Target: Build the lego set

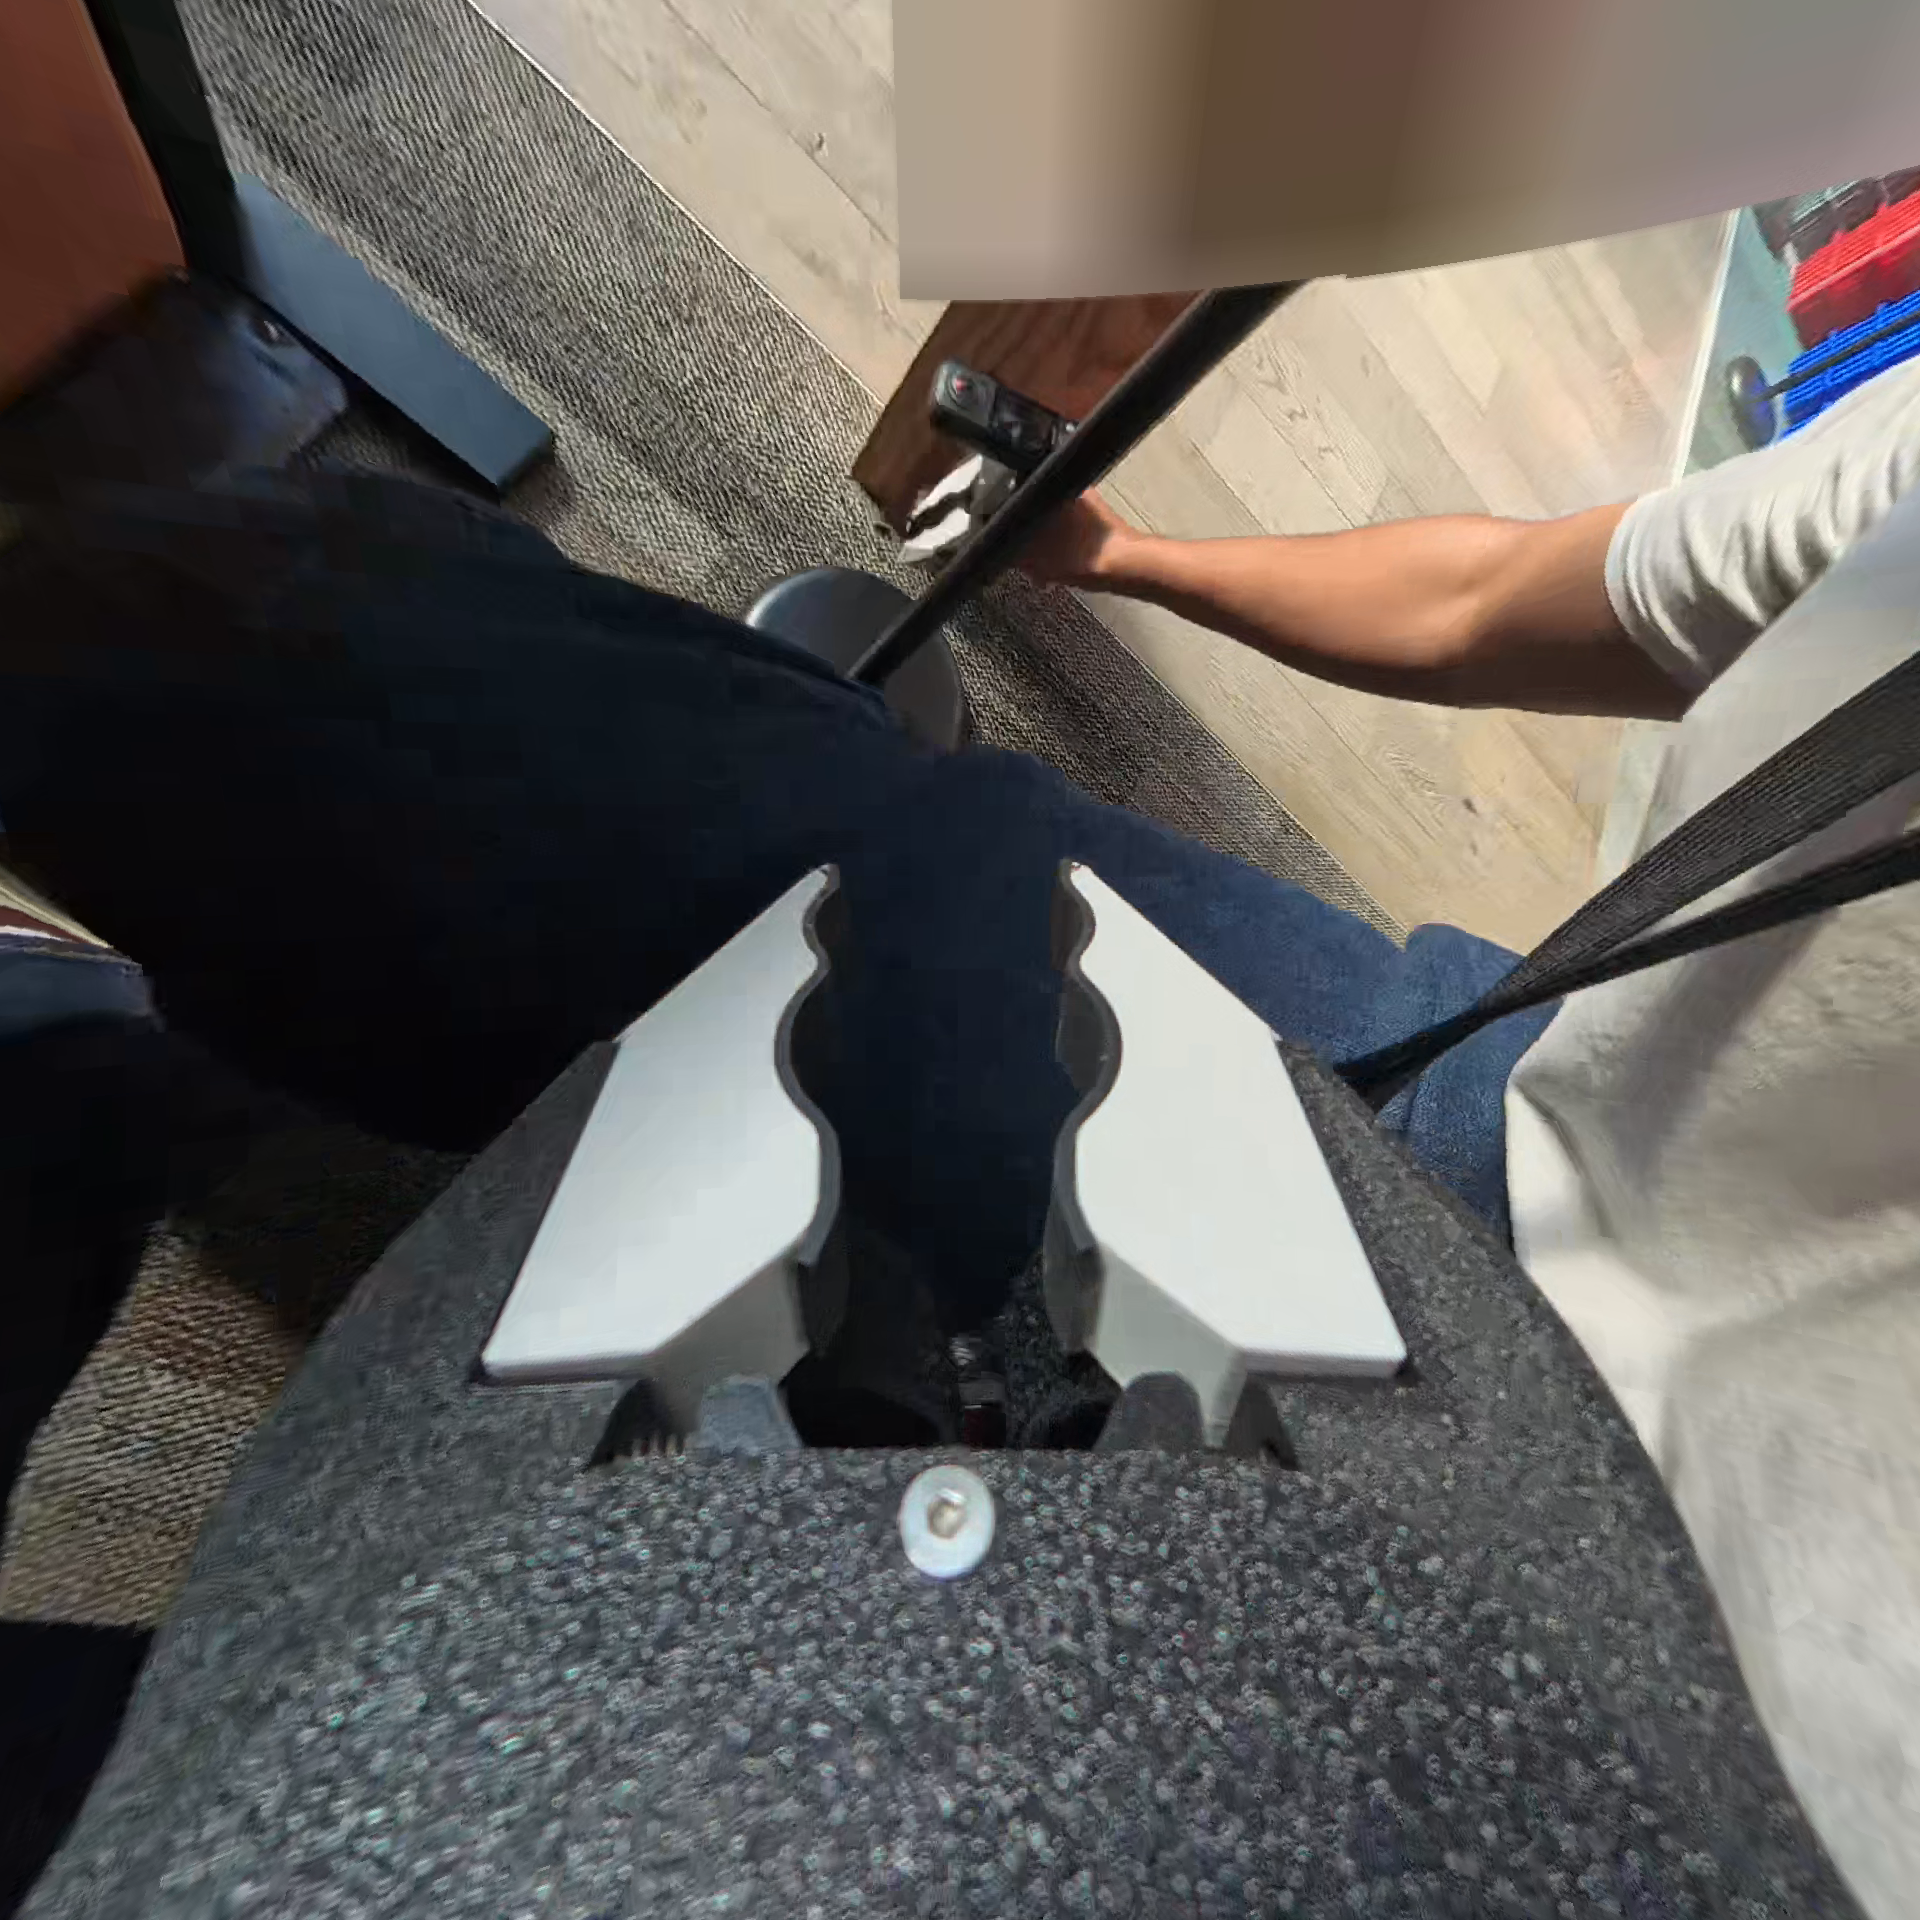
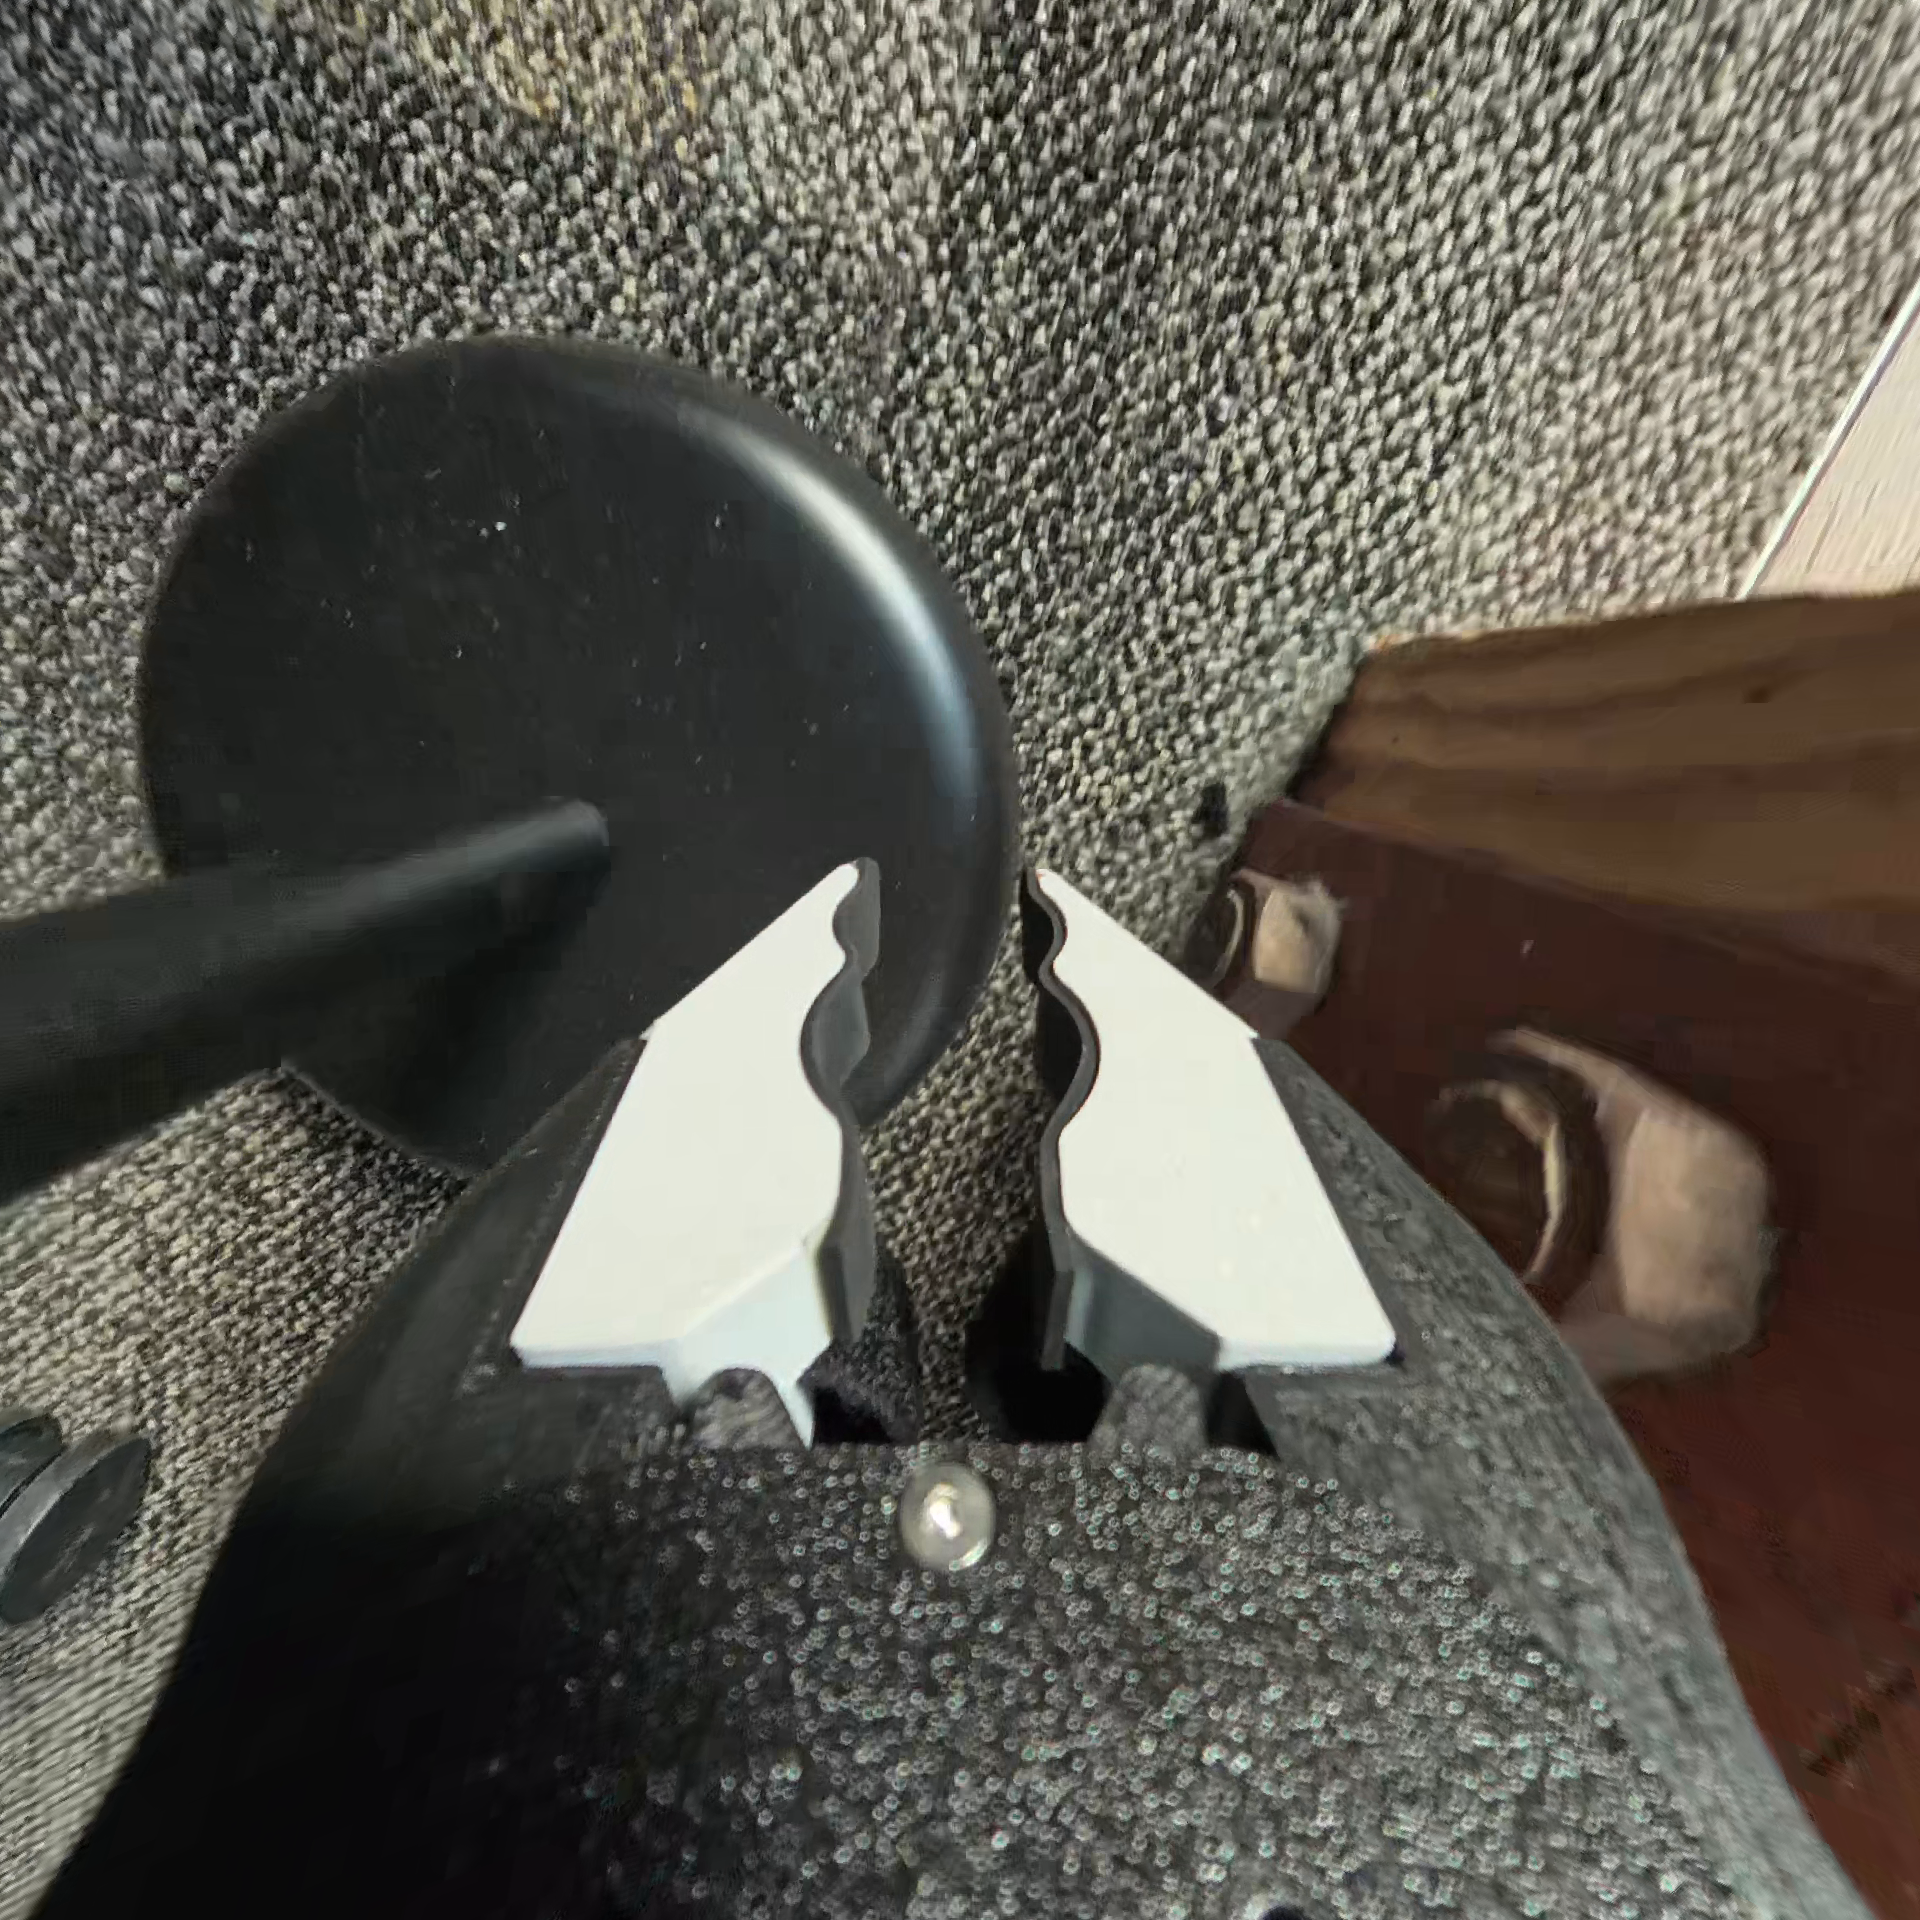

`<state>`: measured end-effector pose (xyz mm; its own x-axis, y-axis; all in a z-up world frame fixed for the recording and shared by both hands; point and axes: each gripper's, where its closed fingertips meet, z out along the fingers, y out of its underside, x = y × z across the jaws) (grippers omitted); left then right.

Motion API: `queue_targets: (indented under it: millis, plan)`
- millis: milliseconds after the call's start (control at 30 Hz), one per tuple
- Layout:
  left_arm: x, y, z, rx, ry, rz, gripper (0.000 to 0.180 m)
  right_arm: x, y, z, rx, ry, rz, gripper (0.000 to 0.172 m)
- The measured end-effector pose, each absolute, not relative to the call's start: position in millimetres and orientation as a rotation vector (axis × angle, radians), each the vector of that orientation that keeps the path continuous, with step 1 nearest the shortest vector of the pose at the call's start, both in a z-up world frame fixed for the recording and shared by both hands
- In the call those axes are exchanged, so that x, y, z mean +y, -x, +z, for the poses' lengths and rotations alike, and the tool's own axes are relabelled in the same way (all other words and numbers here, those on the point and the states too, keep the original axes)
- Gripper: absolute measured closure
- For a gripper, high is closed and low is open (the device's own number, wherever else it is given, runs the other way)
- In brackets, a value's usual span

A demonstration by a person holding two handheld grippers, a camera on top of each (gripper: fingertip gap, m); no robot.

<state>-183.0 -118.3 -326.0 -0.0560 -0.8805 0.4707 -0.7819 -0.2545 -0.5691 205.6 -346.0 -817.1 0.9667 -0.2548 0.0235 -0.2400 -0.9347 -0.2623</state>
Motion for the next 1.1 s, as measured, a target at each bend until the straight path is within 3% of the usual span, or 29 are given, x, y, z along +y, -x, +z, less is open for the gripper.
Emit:
queue_targets:
  millis: [67, 100, 200, 333, 600, 833, 967, 1100]
  plan:
    - [-132.7, 189.2, -359.9, 1.823, 2.100, -1.234, 0.147, -330.9, -228.8, -829.9, 0.276, 2.916, -0.177, 0.149]
    - [-134.7, 188.7, -368.3, 1.828, 2.049, -1.235, 0.154, -326.0, -236.3, -836.8, 0.216, 2.975, -0.187, 0.160]
    - [-134.5, 180.2, -373.7, 1.908, 1.832, -1.219, 0.161, -318.7, -265.3, -853.2, 0.051, 3.139, -0.385, 0.151]
    - [-132.7, 166.5, -367.3, 1.970, 1.704, -1.177, 0.150, -323.6, -277.6, -873.4, -0.065, 3.344, -0.460, 0.141]
    - [-157.9, 156.9, -341.9, 1.999, 1.671, -1.282, 0.147, -364.3, -291.8, -908.3, -0.214, 3.684, -0.562, 0.143]
    - [-157.5, 148.8, -339.1, 1.998, 1.682, -1.318, 0.147, -368.9, -282.9, -919.4, -0.181, 3.740, -0.390, 0.167]
    - [-162.8, 148.4, -341.2, 2.007, 1.679, -1.341, 0.147, -367.3, -282.3, -919.6, -0.393, 3.739, -0.427, 0.168]
    - [-159.9, 152.9, -343.3, 2.022, 1.676, -1.292, 0.148, -323.4, -272.5, -892.9, -0.167, 3.546, -0.235, 0.168]
